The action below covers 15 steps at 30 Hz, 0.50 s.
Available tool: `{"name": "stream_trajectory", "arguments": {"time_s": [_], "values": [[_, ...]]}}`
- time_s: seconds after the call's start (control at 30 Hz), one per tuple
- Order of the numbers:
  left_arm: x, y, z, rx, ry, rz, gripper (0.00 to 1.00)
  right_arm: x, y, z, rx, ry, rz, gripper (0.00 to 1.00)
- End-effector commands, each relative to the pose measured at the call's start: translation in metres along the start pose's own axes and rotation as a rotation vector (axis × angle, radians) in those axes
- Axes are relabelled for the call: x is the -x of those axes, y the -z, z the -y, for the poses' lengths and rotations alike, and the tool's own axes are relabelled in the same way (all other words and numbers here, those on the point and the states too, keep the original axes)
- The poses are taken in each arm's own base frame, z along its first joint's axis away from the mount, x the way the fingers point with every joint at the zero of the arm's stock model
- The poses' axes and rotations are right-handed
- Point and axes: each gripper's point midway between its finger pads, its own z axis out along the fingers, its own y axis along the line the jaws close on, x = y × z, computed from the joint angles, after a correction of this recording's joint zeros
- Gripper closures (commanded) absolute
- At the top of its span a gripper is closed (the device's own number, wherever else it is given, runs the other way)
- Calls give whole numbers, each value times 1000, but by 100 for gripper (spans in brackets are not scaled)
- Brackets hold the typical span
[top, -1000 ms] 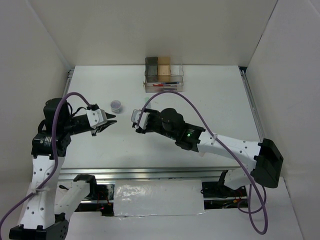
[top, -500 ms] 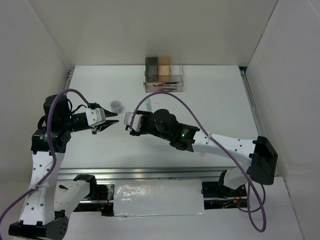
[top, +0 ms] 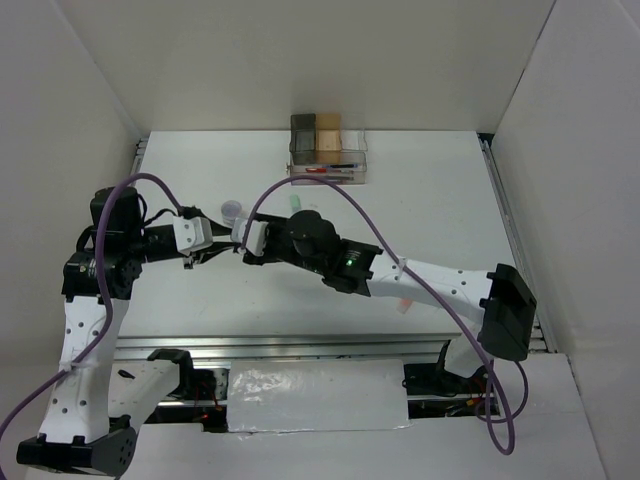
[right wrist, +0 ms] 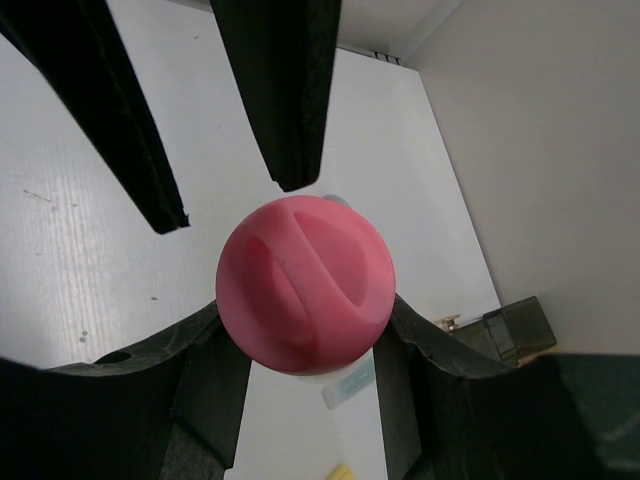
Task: Sort the stationery into containers
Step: Pick up the stationery from the center of the board.
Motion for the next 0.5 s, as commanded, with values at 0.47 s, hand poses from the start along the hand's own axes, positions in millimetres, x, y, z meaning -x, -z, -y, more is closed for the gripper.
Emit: {"name": "stream_trajectory", "arguments": {"time_s": [0.47], "values": [[5, -1, -8, 15, -54, 11, 60, 47, -6, 20, -69, -10, 87, 100]]}}
